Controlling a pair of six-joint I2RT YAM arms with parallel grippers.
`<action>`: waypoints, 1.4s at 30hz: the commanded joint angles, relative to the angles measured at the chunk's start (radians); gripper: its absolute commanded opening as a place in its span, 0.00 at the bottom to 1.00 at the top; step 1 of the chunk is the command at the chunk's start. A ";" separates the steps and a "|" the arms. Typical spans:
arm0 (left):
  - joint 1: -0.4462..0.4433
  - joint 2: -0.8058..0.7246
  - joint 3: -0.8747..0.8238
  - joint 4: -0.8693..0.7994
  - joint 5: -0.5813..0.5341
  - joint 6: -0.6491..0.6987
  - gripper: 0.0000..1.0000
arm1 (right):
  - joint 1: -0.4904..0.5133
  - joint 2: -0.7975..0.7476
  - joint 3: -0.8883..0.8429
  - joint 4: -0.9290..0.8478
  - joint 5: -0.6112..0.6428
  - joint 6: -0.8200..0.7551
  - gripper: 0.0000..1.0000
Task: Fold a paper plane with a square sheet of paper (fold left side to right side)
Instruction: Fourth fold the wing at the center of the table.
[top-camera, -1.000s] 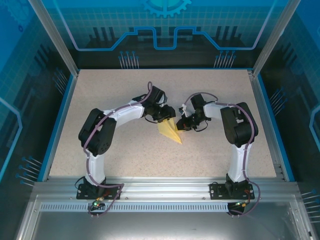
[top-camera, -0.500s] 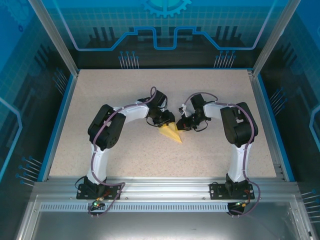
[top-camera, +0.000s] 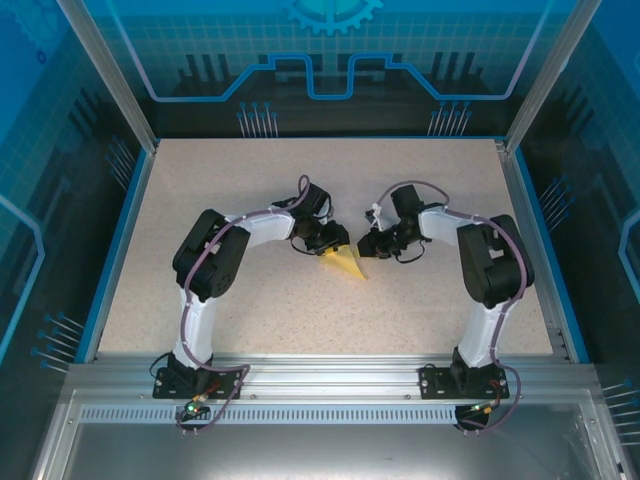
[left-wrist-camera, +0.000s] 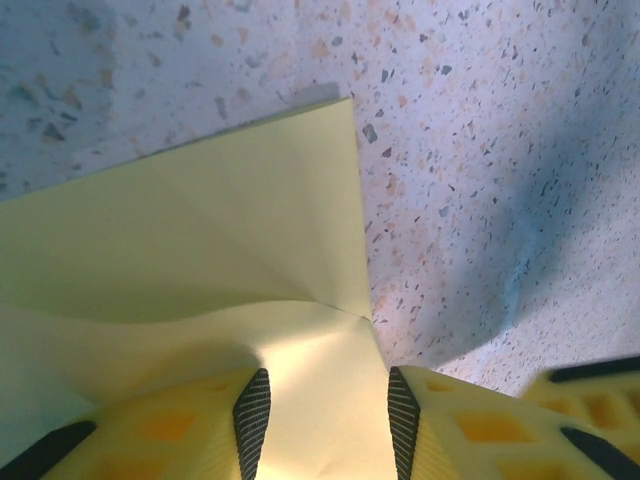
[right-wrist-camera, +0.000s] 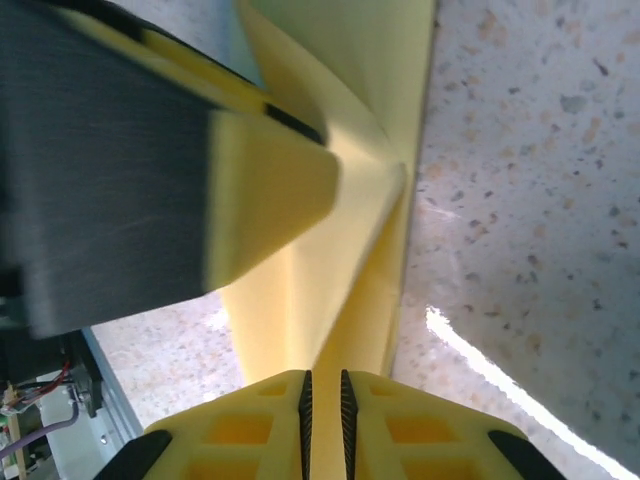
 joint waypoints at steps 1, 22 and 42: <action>-0.003 0.031 -0.049 -0.030 -0.027 -0.018 0.42 | -0.004 -0.059 -0.045 -0.031 -0.076 0.015 0.18; -0.005 0.003 -0.062 -0.044 -0.045 -0.009 0.42 | 0.076 0.005 -0.067 -0.014 -0.068 0.046 0.17; -0.004 0.003 -0.065 -0.052 -0.061 -0.006 0.42 | 0.096 0.044 -0.091 -0.069 0.022 0.029 0.18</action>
